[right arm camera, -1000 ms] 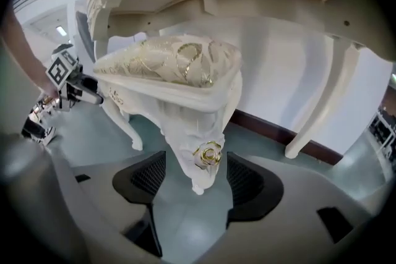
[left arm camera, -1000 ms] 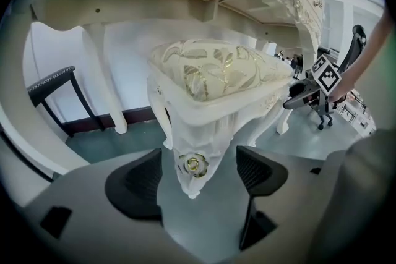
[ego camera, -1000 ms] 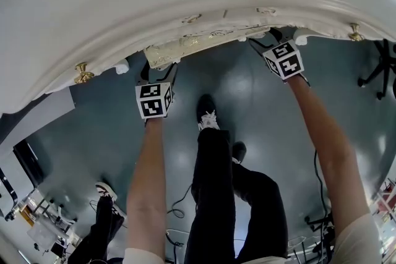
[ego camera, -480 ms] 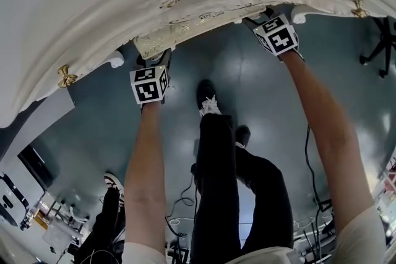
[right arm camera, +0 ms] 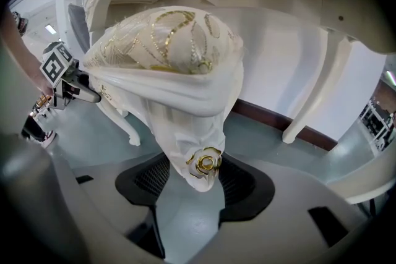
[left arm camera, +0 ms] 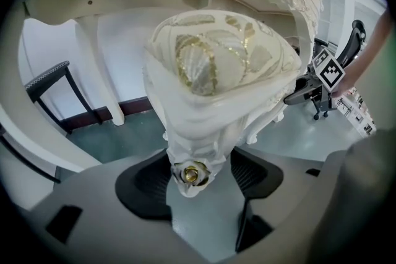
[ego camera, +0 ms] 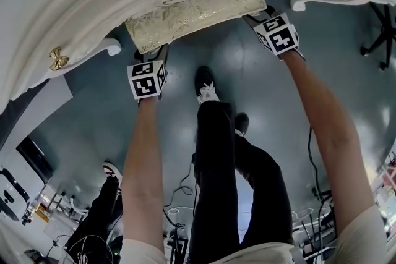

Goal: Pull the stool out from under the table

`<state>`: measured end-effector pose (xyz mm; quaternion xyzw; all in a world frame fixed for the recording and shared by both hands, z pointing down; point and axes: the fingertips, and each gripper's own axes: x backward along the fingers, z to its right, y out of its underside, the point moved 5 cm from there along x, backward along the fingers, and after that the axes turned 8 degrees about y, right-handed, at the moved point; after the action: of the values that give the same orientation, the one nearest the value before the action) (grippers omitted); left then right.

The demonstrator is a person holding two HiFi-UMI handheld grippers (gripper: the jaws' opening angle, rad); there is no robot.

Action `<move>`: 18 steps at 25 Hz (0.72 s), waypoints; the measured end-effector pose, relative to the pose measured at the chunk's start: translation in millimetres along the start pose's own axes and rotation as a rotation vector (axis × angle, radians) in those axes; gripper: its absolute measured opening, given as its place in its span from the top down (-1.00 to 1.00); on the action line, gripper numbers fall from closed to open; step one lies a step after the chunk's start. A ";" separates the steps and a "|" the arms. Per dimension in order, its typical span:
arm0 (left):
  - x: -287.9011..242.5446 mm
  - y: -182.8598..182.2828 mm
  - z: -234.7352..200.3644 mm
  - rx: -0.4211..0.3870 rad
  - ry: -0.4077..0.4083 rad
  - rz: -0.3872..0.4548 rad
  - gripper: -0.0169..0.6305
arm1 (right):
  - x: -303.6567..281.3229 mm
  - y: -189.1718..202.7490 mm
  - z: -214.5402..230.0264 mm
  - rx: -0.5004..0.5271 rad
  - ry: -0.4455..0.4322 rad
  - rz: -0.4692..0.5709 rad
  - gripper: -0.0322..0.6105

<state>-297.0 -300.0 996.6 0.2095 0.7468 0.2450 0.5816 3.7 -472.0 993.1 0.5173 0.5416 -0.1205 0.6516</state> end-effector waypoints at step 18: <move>39.3 59.2 37.7 -0.036 0.006 -0.051 0.07 | 41.8 56.5 -40.3 -0.014 -0.010 -0.042 0.05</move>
<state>-268.0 -225.0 994.9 0.1790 0.7492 0.2442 0.5890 36.8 -398.0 994.0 0.5008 0.5500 -0.1327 0.6550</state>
